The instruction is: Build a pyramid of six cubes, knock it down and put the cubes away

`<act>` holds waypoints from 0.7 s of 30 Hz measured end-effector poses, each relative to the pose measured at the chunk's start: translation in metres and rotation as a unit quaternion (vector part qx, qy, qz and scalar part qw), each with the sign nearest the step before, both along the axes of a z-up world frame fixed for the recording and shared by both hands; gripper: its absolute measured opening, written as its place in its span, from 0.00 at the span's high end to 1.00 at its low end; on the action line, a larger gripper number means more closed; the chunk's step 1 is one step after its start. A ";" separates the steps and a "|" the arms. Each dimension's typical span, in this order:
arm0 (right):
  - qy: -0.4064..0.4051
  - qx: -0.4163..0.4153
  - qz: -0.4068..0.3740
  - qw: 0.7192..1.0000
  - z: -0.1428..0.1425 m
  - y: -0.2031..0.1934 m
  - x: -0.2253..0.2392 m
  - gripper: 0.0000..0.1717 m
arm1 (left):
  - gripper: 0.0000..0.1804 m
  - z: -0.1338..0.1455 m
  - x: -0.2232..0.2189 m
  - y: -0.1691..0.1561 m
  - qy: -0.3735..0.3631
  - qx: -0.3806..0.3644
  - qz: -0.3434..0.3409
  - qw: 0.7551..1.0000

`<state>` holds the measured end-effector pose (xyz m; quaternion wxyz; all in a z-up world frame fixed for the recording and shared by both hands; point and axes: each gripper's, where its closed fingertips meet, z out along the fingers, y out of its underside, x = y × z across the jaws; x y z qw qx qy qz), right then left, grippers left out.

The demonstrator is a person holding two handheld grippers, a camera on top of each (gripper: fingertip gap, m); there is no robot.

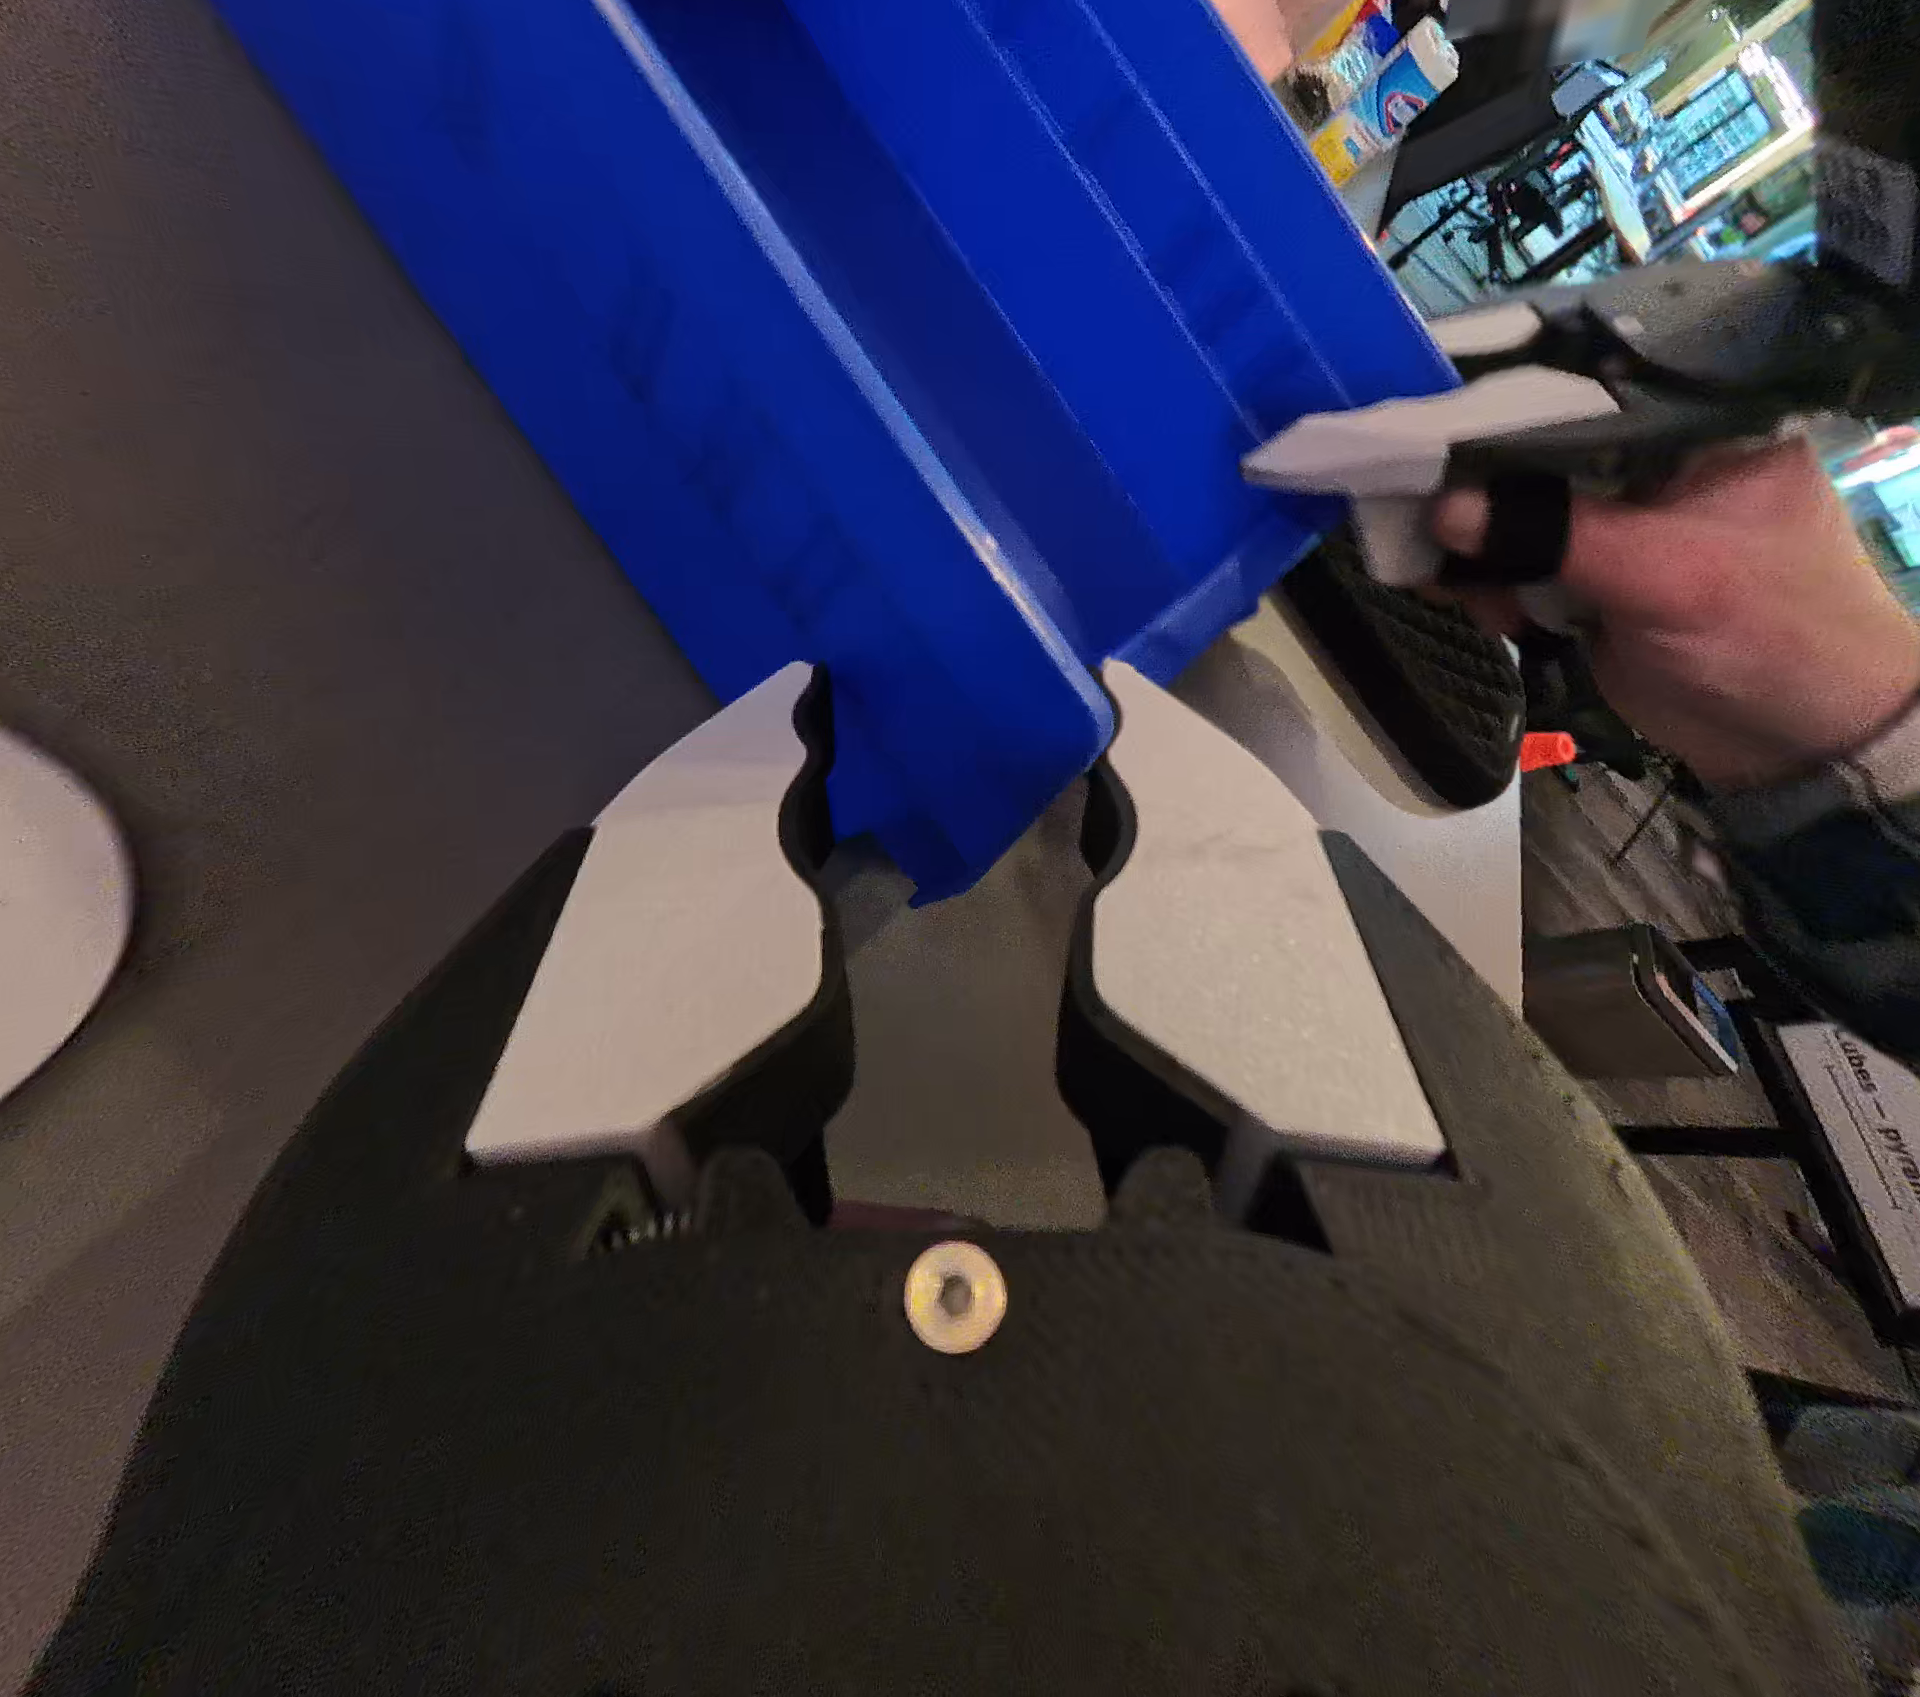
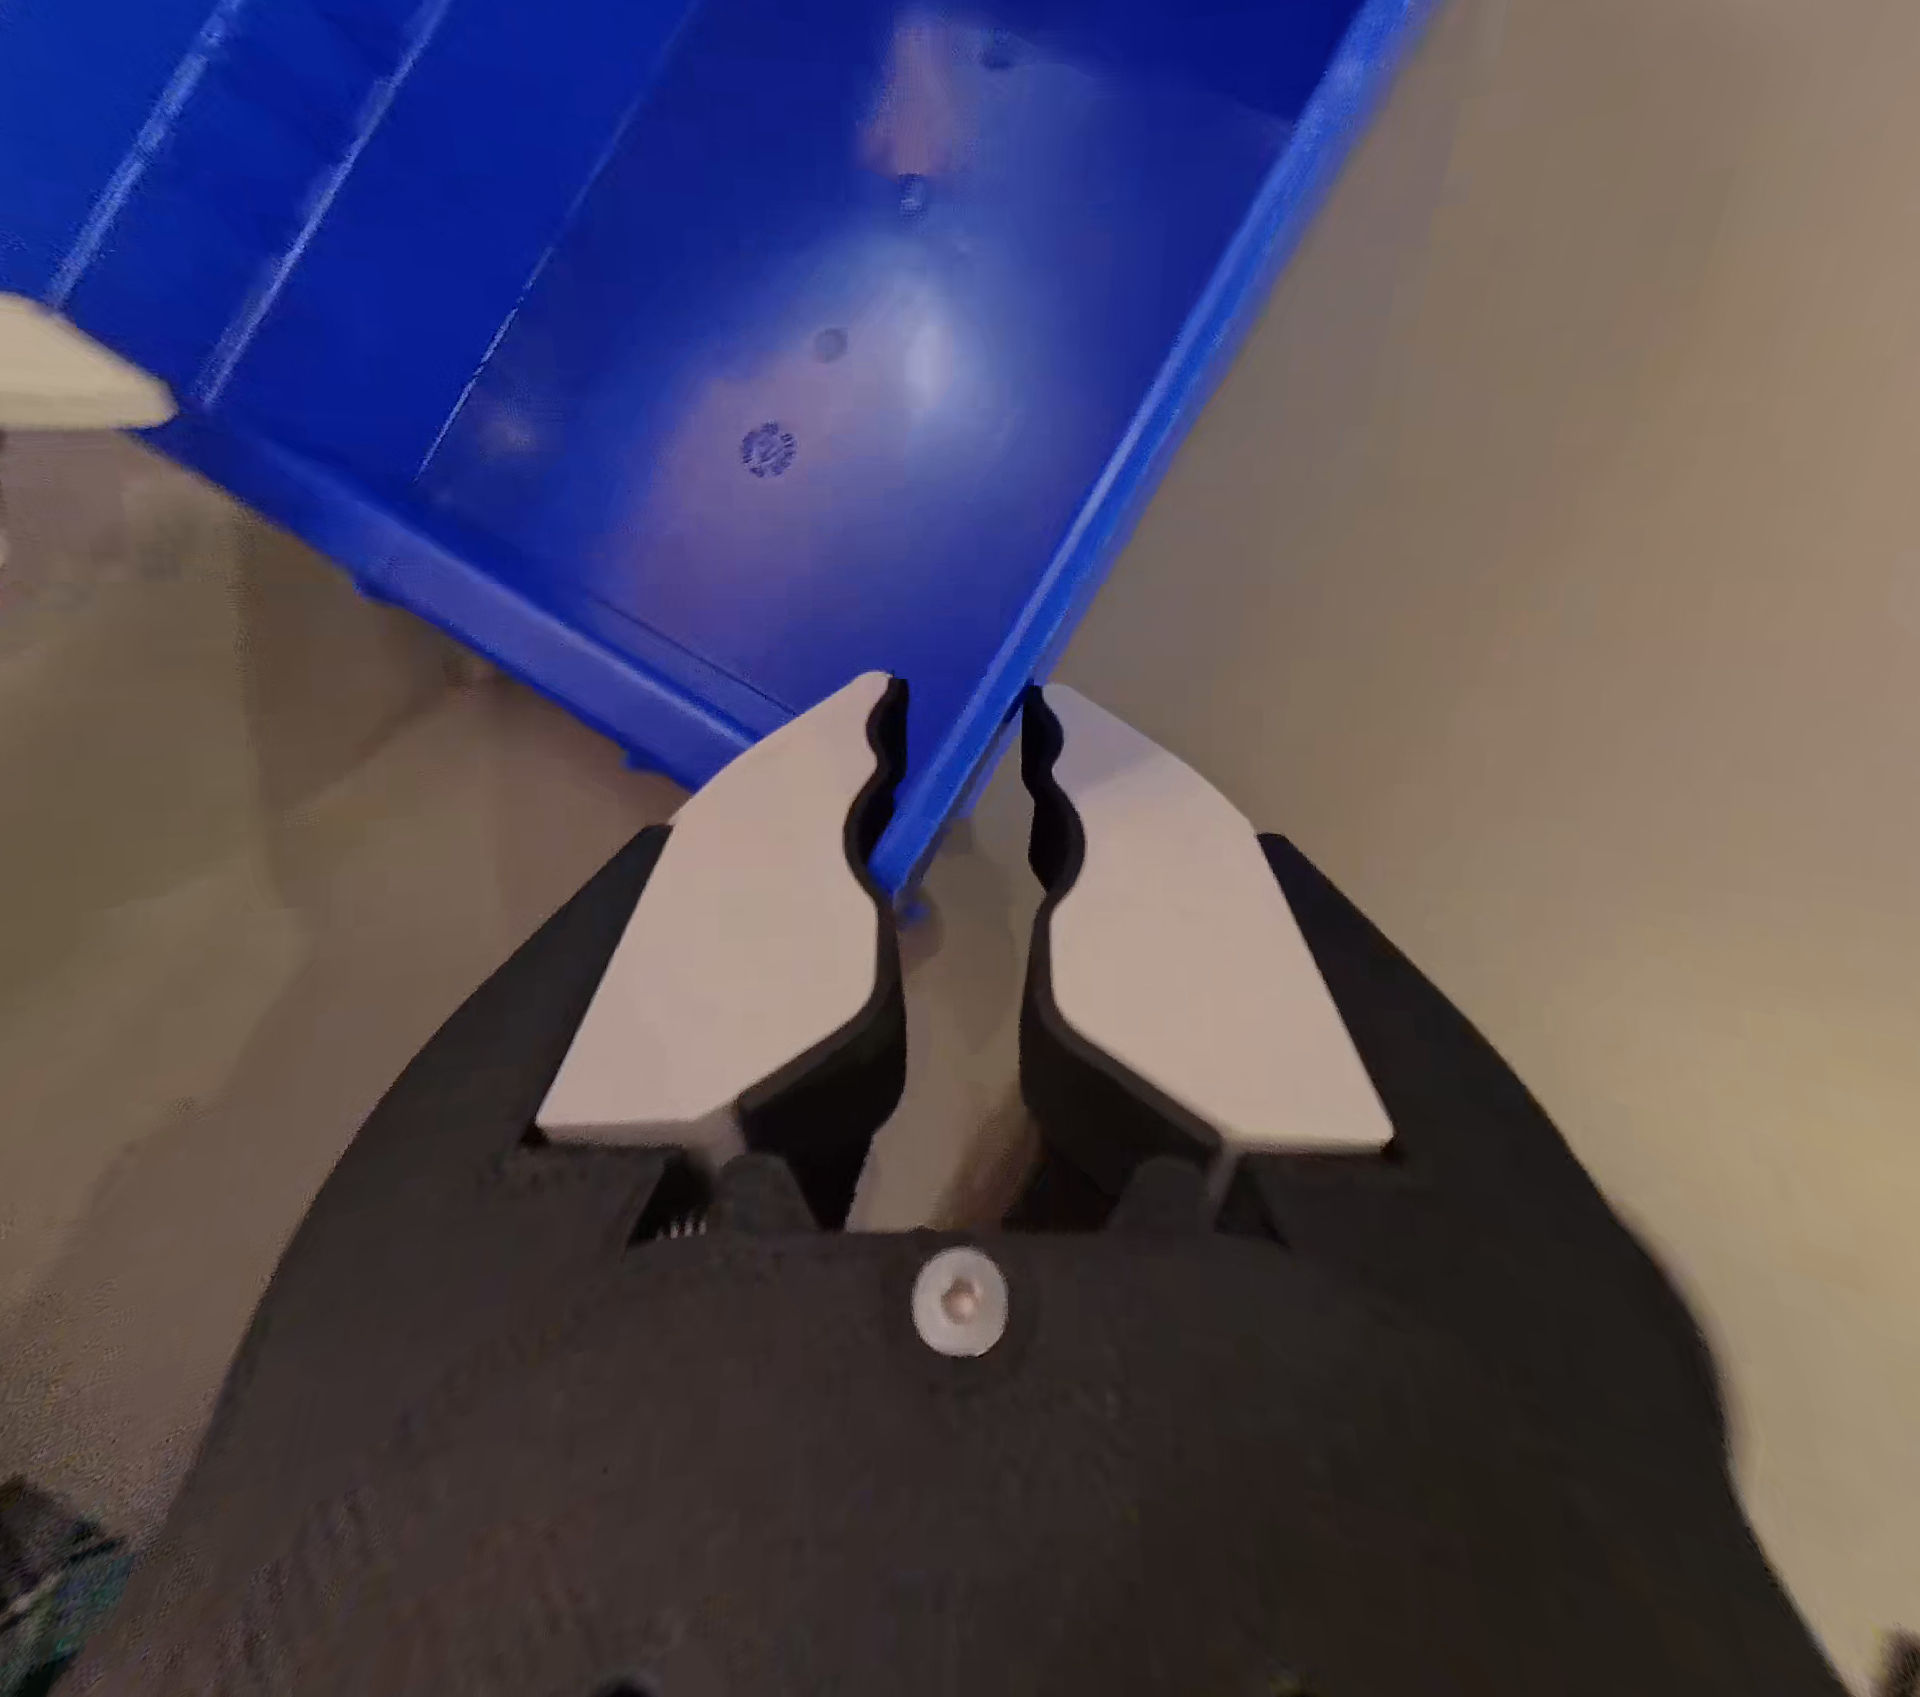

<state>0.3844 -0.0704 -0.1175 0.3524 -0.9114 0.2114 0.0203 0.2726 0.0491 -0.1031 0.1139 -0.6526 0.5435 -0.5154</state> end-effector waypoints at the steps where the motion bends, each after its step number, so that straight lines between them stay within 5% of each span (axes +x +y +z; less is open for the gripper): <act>1: -0.005 -0.004 0.000 1.000 0.000 0.001 0.017 0.89 | 0.74 0.001 0.008 -0.006 0.002 -0.005 -0.006 1.000; 7: -0.011 -0.016 0.005 1.000 -0.002 0.021 0.094 0.93 | 0.73 0.000 0.060 -0.008 -0.006 -0.008 -0.002 1.000; 15: -0.031 -0.037 0.004 0.999 -0.002 0.035 0.137 0.95 | 0.73 0.000 0.089 -0.008 -0.010 -0.003 -0.010 1.000; 18: -0.034 -0.001 -0.035 0.999 0.007 0.033 0.138 0.78 | 0.70 0.006 0.080 -0.008 -0.014 -0.029 -0.018 0.999; 21: -0.080 0.020 -0.059 0.995 0.029 0.018 0.129 0.76 | 0.68 0.018 0.051 -0.004 -0.039 -0.012 -0.026 0.999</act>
